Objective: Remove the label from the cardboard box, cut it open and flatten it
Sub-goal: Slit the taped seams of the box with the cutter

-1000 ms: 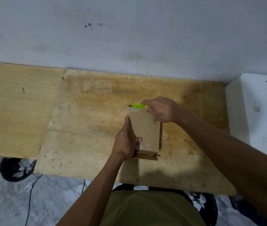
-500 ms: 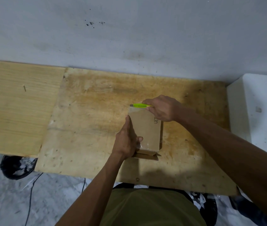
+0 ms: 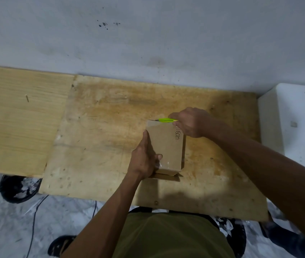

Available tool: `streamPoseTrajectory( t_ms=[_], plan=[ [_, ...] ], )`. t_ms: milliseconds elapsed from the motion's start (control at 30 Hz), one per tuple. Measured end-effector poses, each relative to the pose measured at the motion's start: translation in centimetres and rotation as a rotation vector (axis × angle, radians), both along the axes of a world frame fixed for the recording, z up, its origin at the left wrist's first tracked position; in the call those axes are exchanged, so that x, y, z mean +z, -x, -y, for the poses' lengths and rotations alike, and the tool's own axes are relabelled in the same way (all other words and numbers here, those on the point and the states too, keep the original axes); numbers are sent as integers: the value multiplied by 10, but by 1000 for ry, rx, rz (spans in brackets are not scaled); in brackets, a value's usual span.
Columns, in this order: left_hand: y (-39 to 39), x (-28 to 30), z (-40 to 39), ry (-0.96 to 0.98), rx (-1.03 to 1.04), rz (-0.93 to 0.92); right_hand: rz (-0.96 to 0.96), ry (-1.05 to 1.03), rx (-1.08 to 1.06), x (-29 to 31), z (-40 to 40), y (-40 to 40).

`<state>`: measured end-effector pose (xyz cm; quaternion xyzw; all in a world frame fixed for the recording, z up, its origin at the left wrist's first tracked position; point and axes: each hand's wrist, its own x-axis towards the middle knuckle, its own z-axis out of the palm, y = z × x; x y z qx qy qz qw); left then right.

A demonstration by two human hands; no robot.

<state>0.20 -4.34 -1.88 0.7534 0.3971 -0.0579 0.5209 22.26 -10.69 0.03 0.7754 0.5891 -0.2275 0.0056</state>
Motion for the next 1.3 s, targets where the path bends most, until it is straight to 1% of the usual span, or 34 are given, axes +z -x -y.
streamPoseTrajectory(
  t_ms=[367, 633, 833, 1067, 1300],
  plan=[
    [0, -2, 1, -51, -27, -19, 51, 38, 7, 10, 5, -2],
    [-1, -3, 1, -69, -10, -19, 94, 57, -10, 18, 17, -6],
    [-1, -4, 2, -73, -4, -42, 126, 25, 0, 19, 26, -9],
    [0, -4, 3, -85, -5, -44, 109, -11, -5, 17, 37, -14],
    [-1, -5, 3, -93, -11, -44, 116, 15, -53, 16, 53, -23]
  ],
)
